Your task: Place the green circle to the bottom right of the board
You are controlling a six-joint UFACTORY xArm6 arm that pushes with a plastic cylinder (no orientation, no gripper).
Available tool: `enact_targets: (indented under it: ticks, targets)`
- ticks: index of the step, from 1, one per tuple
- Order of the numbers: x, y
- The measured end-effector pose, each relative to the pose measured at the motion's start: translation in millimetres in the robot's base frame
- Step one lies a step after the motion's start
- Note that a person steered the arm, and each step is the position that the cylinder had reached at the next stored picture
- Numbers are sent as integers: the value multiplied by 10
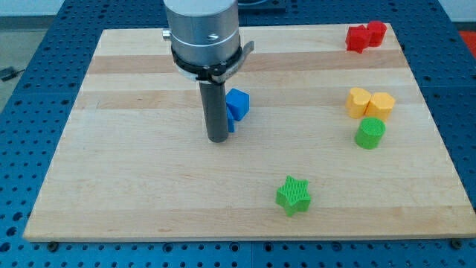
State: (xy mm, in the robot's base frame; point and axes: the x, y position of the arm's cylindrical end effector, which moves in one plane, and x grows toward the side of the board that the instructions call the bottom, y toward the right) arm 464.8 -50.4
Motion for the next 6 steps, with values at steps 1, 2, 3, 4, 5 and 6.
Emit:
enact_targets:
  ticks: [1,2,3,4,5,6]
  targets:
    - [-58,1]
    - [-31,67]
    - [-28,79]
    - [-28,222]
    - [-28,346]
    - [-36,663]
